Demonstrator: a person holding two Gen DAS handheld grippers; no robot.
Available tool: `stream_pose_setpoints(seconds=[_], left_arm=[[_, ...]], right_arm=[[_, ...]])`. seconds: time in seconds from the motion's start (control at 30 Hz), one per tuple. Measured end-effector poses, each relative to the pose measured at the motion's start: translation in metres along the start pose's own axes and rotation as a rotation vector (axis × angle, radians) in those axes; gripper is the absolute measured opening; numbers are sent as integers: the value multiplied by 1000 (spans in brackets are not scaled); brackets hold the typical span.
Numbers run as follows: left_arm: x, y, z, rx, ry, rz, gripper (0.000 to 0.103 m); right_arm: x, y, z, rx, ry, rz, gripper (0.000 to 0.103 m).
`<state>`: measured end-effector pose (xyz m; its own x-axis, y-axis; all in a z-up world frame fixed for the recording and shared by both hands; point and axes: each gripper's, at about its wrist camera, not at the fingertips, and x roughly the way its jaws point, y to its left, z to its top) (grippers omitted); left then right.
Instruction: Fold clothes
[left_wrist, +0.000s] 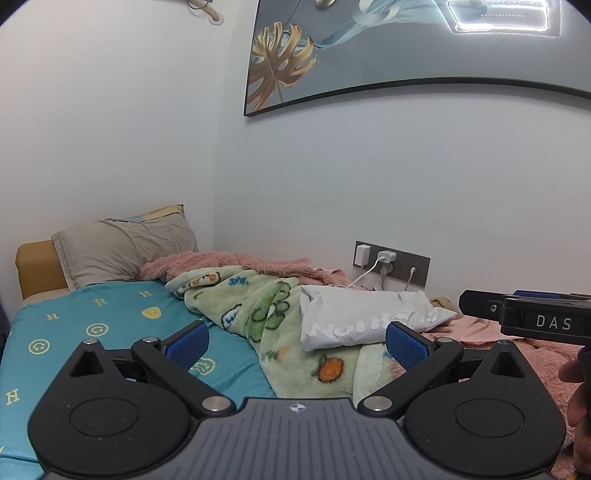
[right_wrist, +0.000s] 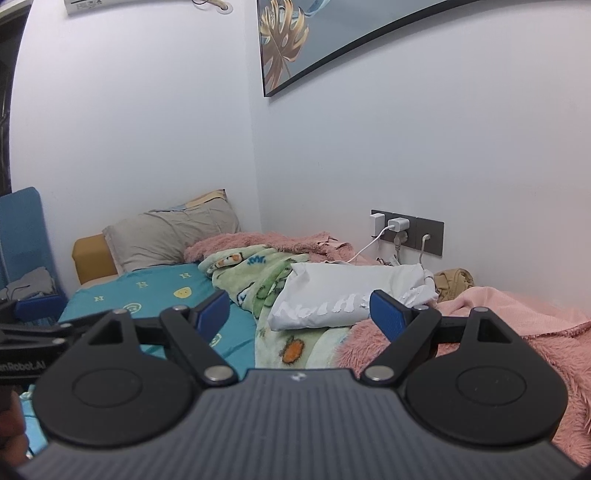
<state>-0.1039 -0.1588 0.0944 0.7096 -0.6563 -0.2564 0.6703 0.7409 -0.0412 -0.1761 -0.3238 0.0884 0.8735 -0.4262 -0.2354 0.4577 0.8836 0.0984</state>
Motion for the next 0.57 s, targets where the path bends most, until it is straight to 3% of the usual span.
stream_pose_setpoints(seconds=[0.57], left_arm=[[3, 0, -3, 2, 20, 10, 103]], right_arm=[[-1, -1, 1, -1, 18, -10, 84]])
